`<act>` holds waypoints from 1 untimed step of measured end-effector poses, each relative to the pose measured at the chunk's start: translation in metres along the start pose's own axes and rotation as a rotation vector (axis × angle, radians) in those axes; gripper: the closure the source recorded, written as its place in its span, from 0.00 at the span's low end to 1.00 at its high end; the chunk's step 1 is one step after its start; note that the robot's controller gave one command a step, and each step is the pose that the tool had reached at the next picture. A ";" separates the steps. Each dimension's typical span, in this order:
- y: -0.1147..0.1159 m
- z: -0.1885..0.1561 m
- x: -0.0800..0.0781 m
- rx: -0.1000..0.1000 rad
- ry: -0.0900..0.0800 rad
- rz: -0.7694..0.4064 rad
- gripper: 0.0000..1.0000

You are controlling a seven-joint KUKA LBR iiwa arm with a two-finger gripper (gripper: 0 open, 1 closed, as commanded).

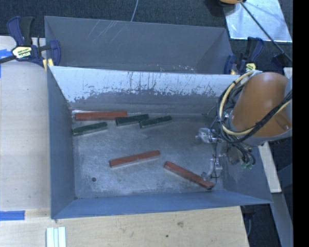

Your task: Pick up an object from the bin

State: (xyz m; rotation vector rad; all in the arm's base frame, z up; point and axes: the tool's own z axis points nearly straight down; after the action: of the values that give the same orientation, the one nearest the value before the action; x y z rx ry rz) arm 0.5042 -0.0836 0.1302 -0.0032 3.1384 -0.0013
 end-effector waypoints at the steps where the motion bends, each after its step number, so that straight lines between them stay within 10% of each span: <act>1: 0.016 0.039 0.006 0.000 -0.004 0.011 0.00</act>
Offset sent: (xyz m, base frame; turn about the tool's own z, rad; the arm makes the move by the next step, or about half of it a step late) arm -0.0110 0.0246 -0.0602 0.0135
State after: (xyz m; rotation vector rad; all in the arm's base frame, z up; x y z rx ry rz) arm 0.4985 -0.0680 0.0908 0.0144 3.1339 -0.0020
